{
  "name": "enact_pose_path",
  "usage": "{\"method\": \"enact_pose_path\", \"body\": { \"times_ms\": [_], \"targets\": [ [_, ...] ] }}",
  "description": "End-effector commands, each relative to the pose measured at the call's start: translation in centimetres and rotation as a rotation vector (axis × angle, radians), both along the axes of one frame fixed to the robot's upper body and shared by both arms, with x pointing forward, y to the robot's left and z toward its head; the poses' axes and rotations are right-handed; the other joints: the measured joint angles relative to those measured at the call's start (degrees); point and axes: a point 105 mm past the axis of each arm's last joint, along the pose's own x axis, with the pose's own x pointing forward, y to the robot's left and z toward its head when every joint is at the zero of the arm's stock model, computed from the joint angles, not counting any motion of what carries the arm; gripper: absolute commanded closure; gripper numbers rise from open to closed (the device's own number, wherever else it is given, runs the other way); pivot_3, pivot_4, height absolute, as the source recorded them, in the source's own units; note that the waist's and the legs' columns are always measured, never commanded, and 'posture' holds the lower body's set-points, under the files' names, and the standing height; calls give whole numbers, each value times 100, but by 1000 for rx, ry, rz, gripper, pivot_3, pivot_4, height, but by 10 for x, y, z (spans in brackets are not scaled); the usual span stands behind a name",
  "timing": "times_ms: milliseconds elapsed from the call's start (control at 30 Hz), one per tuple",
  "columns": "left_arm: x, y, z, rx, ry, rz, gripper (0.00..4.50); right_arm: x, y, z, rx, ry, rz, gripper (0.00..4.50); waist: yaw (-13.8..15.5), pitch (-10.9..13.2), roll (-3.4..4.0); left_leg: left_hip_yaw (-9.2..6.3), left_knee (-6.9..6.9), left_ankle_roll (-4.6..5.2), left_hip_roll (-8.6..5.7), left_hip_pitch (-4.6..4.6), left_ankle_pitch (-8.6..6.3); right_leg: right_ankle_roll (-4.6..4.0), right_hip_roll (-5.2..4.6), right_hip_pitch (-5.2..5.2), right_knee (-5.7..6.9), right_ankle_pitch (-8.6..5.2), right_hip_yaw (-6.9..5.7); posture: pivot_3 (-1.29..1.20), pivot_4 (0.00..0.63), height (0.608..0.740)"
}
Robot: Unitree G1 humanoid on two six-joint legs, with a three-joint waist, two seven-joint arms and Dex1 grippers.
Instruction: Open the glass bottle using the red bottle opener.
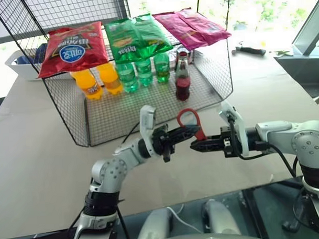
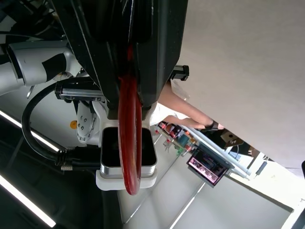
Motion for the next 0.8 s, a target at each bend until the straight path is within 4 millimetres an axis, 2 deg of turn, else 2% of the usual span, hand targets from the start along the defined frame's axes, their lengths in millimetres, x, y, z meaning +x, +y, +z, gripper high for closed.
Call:
{"method": "enact_pose_path", "body": {
  "times_ms": [33,67,133,167,300,367,533,633,700,800],
  "targets": [
    [6,-2,-6,46,-12,24,3698,-3,5,9,16,-72,9,4500,0,0,0,0,0,0,0,0,0,0,0,0,0,0,0,0,150,740],
    [7,-1,-6,48,-13,26,3410,-1,5,9,19,-78,-7,4500,0,0,0,0,0,0,0,0,0,0,0,0,0,0,0,0,150,740],
    [15,0,-8,63,-24,66,2481,0,3,7,28,-81,-40,4500,3,0,0,0,0,0,-1,0,0,0,1,0,1,0,-1,0,150,740],
    [21,1,-8,72,-31,99,1845,-1,2,5,31,-79,-53,4500,19,0,0,-1,0,0,-1,0,0,0,1,0,1,0,-1,0,150,740],
    [37,9,-2,35,-42,197,48,2,-7,0,42,-93,-157,4500,41,0,-1,-3,0,0,0,-3,0,1,-2,-2,-3,0,-2,0,150,740],
    [47,14,2,20,-65,275,48,7,-14,-2,35,-120,-241,4500,46,0,0,-2,0,0,1,-5,0,1,-2,-4,-4,0,0,0,150,740],
    [85,35,9,37,-189,609,48,38,-46,-5,13,-290,-577,4500,116,0,-1,2,0,-2,-1,-7,1,2,-2,-9,1,1,1,0,150,740],
    [107,38,2,188,-342,769,48,56,-65,3,-43,-490,-743,4500,132,1,-2,6,3,-2,-11,-7,1,3,-1,-9,2,1,3,0,150,740],
    [123,33,2,251,-413,850,48,61,-67,14,-60,-641,-803,4500,141,1,-2,6,3,-2,-16,-7,1,3,-1,-9,2,2,3,0,150,740],
    [138,23,4,292,-481,899,48,62,-60,23,-25,-736,-848,4500,137,1,-3,4,3,-3,-21,-7,2,3,-2,-9,1,1,0,0,150,740]
  ]
}}
